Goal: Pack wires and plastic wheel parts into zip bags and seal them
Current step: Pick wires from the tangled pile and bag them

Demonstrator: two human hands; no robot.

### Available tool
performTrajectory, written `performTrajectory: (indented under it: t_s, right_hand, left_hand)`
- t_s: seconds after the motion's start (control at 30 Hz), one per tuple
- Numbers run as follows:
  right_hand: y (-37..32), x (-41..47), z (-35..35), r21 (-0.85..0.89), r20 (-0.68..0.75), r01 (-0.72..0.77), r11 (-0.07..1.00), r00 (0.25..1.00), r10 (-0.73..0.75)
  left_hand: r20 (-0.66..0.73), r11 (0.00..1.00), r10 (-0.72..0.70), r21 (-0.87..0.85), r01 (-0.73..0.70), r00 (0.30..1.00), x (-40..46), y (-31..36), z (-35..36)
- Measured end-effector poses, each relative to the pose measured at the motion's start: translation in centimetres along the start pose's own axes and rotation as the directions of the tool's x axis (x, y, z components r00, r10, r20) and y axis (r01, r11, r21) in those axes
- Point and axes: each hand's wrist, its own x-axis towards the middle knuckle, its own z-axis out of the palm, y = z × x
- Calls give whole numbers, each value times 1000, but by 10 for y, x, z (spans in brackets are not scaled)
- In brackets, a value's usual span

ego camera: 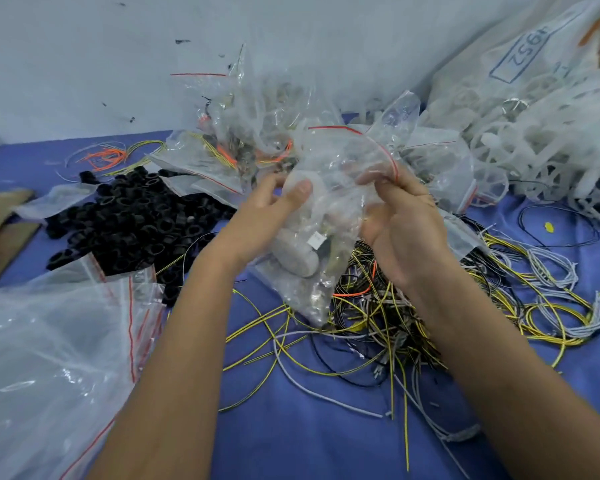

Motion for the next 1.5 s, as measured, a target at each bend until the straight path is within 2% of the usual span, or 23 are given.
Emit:
performTrajectory:
  t_s: [0.1,0.17,0.2,0.27,0.33,0.4,0.5,0.57,0.63,0.73,0.77,0.8,0.83,0.9,0.93,1.0,1.1,1.17,1.33,1.5]
  right_hand:
    - [-6,10,3,41,30,-73,996,997,72]
    - [-9,17,4,34,29,-103,994,994,102]
    - [-9,19,5,-22,45,-98,995,994,99]
    - [-6,20,4,-247,64,-52,968,995,70]
    - [0,19,-2,-411,51,-31,911,997,57]
    - [6,17,-12,-429,57,-85,899,991,121]
    - [8,16,-22,-430,153,-139,892,963,224]
    - [1,23,-26,-533,197,-103,840,950,242]
    - [-14,32,-31,-695,274,-28,719,914,300]
    - [-42,46,-38,-799,366,-33,601,767,527]
    - [-49,50,-38,-816,372,-28,577,740,561]
    - [-51,54,-38,-836,363,-3,549,746,558]
    - [-50,57,-36,-858,340,32,512,784,520]
    - [-39,61,-33,-893,267,87,441,892,366]
    - [-32,61,-32,-893,236,93,439,930,282]
    - [-17,55,-35,-845,202,79,529,963,179]
    - [0,40,-39,-647,61,-84,758,985,162]
    - [10,31,-41,-480,-47,-176,859,983,175]
    - [20,23,-43,-355,-172,-88,931,985,28]
    - [18,20,-42,-404,-169,96,910,970,-177]
  left_hand:
    - [198,971,-24,-228,70,980,-11,4,-14]
    - [282,946,-6,-309,97,960,-15,5,-26]
    - [329,938,7,-330,108,944,-17,3,-32]
    - [394,925,-15,-345,163,919,-20,-4,-39]
    - [396,923,-64,-326,205,916,-20,-13,-41]
    - [342,939,-106,-274,207,934,-17,-21,-38]
    - [248,950,-129,-246,191,960,-14,-30,-37]
    - [267,953,-117,-243,184,957,-13,-36,-39]
    - [347,947,-91,-260,189,933,-16,-40,-41]
    - [448,938,-80,-268,219,890,-18,-44,-45]
    - [474,941,-74,-257,219,877,-19,-44,-46]
    - [493,946,-56,-252,204,868,-19,-43,-48]
    - [495,948,-29,-260,181,868,-19,-42,-49]
    - [434,943,17,-306,129,901,-17,-41,-49]
    - [374,938,20,-329,112,927,-16,-40,-47]
    - [264,927,3,-362,96,964,-14,-38,-45]
    - [160,927,-24,-367,82,987,-11,-38,-45]
    - [98,929,-47,-362,80,994,-11,-39,-47]
    - [35,949,-90,-299,96,995,-12,-43,-52]
    - [102,954,28,-301,4,994,-16,-44,-65]
